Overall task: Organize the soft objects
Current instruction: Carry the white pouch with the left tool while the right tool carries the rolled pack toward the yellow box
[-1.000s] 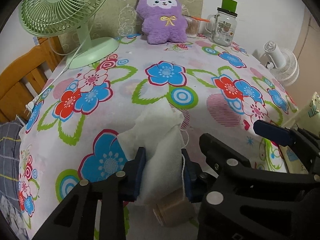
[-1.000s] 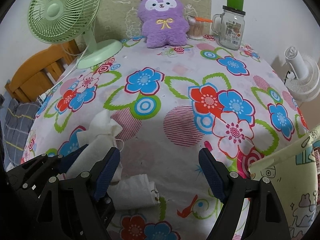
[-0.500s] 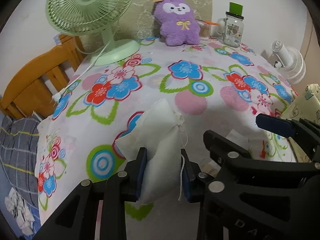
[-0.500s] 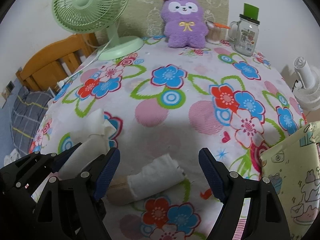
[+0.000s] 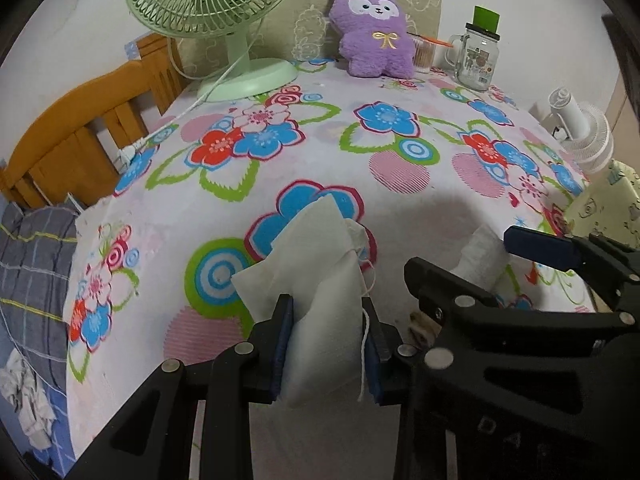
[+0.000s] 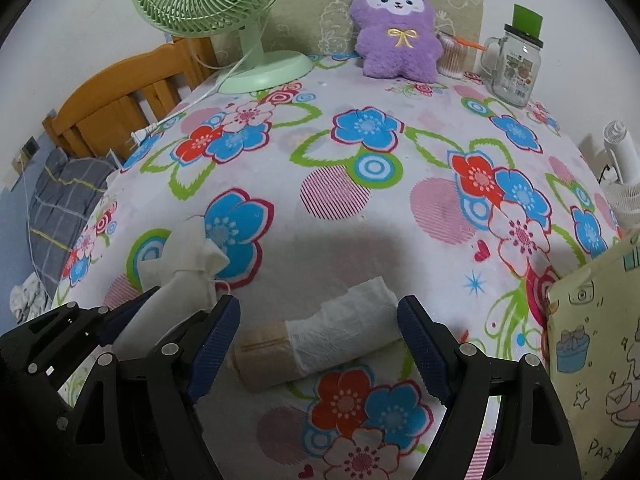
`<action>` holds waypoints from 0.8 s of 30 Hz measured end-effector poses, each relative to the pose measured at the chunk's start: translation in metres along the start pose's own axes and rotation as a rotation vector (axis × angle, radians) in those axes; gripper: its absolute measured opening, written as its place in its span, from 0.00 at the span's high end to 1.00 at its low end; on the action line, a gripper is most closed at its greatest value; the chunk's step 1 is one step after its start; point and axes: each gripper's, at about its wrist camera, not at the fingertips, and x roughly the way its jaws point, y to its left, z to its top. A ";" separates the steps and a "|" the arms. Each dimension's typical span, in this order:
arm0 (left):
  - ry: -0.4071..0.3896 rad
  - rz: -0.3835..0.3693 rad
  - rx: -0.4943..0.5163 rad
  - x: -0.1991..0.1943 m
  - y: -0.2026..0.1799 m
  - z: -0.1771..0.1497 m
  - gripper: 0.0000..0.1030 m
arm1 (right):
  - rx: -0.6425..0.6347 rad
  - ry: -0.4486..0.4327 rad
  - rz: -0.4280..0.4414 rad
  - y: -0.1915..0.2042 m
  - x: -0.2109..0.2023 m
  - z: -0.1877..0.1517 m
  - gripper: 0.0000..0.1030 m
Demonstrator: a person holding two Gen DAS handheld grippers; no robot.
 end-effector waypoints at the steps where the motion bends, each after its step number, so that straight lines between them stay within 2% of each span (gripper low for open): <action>1: 0.003 -0.009 -0.005 -0.002 0.000 -0.002 0.69 | 0.001 0.002 0.001 -0.001 -0.001 -0.002 0.19; 13: 0.005 -0.047 -0.005 -0.017 -0.025 -0.025 0.69 | 0.022 0.016 0.018 -0.015 -0.011 -0.029 0.19; 17: -0.002 -0.029 0.014 -0.019 -0.037 -0.029 0.68 | 0.050 0.042 0.007 -0.025 -0.007 -0.033 0.19; 19: -0.006 -0.021 0.021 -0.020 -0.041 -0.031 0.68 | 0.049 0.024 0.000 -0.026 -0.007 -0.036 0.19; 21: -0.004 -0.023 0.026 -0.020 -0.044 -0.031 0.68 | 0.056 0.015 -0.005 -0.027 -0.008 -0.037 0.22; 23: -0.005 -0.021 0.030 -0.020 -0.046 -0.031 0.68 | 0.050 0.007 0.023 -0.026 -0.010 -0.037 0.39; 24: -0.004 -0.025 0.029 -0.020 -0.046 -0.030 0.68 | 0.048 0.008 0.039 -0.025 -0.011 -0.037 0.45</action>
